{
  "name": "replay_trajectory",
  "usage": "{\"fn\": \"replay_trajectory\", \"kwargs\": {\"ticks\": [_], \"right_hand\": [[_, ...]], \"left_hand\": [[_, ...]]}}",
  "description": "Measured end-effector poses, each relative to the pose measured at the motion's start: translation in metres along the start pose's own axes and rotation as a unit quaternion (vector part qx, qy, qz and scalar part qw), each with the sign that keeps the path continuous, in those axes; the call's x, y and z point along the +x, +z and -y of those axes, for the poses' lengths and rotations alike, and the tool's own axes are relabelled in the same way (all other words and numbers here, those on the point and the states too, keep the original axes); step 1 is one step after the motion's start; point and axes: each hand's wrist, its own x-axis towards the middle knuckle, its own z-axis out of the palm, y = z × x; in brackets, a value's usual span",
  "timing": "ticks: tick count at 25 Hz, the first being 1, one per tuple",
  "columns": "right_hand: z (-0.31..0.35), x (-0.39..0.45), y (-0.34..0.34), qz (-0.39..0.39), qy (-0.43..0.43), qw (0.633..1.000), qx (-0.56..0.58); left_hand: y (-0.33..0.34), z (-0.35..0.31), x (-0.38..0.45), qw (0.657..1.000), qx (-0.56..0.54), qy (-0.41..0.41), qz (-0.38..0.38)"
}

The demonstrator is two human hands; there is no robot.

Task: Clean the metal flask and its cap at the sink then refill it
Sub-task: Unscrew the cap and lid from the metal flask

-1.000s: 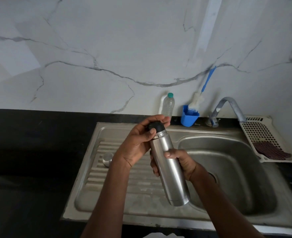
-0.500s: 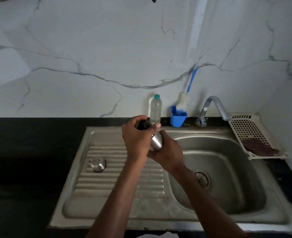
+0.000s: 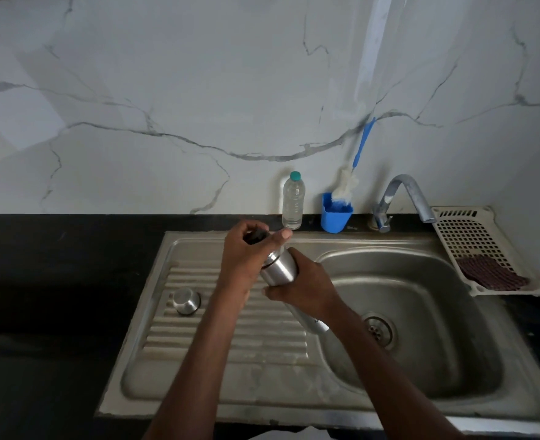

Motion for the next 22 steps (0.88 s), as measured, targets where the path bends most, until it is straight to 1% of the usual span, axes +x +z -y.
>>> {"fn": "replay_trajectory", "kwargs": {"ticks": [1,2,3,4,5,6,7,9,10,11,12,14,15,17,18,20,21,22], "right_hand": [[0.0,0.0,0.003,0.006,0.001,1.0,-0.002],[0.0,0.0,0.005,0.01,0.004,1.0,0.002],[-0.002,0.001,0.005,0.013,0.01,1.0,0.009],[-0.003,0.003,0.006,0.016,0.016,1.0,0.014],[-0.004,0.004,0.006,0.019,0.02,0.999,0.017],[-0.006,0.006,0.008,0.024,0.021,0.999,0.015],[-0.007,0.006,0.009,0.031,0.018,0.999,0.009],[-0.013,0.004,0.009,0.037,0.018,0.999,-0.009],[-0.018,0.003,0.007,0.033,0.024,0.999,-0.009],[-0.025,0.002,0.002,0.021,0.035,0.999,-0.002],[-0.034,0.001,-0.004,0.003,0.05,0.999,0.013],[-0.046,0.0,-0.014,-0.047,0.08,0.993,0.073],[-0.047,0.0,-0.017,-0.078,0.083,0.987,0.111],[-0.044,0.002,-0.021,-0.122,0.077,0.975,0.171],[-0.042,0.002,-0.025,-0.12,0.074,0.972,0.186],[-0.043,-0.003,-0.034,-0.067,0.063,0.976,0.195],[-0.047,-0.007,-0.038,-0.046,0.06,0.976,0.202],[-0.052,-0.011,-0.04,-0.044,0.062,0.974,0.215]], "left_hand": [[-0.004,0.004,0.003,1.0,-0.012,-0.015,0.023],[-0.012,0.008,0.006,0.995,-0.055,-0.035,0.081],[-0.022,0.012,0.008,0.982,-0.106,-0.052,0.148],[-0.031,0.014,0.008,0.97,-0.14,-0.05,0.193],[-0.037,0.015,0.008,0.965,-0.156,-0.037,0.209],[-0.041,0.018,0.009,0.971,-0.152,-0.015,0.185],[-0.042,0.018,0.01,0.98,-0.15,0.01,0.133],[-0.045,0.018,0.016,0.986,-0.166,0.019,0.002],[-0.048,0.022,0.021,0.988,-0.148,0.023,-0.046],[-0.051,0.027,0.024,0.992,-0.095,0.03,-0.073],[-0.053,0.036,0.026,0.996,-0.018,0.031,-0.083],[-0.051,0.073,0.025,0.986,0.142,0.009,-0.083],[-0.048,0.092,0.021,0.977,0.198,-0.009,-0.074],[-0.046,0.128,0.015,0.961,0.27,-0.037,-0.048],[-0.045,0.141,0.014,0.951,0.306,-0.043,-0.029],[-0.044,0.16,0.009,0.926,0.374,-0.047,0.001],[-0.043,0.164,0.006,0.919,0.391,-0.048,0.006],[-0.042,0.167,0.005,0.917,0.397,-0.045,0.005]]}}
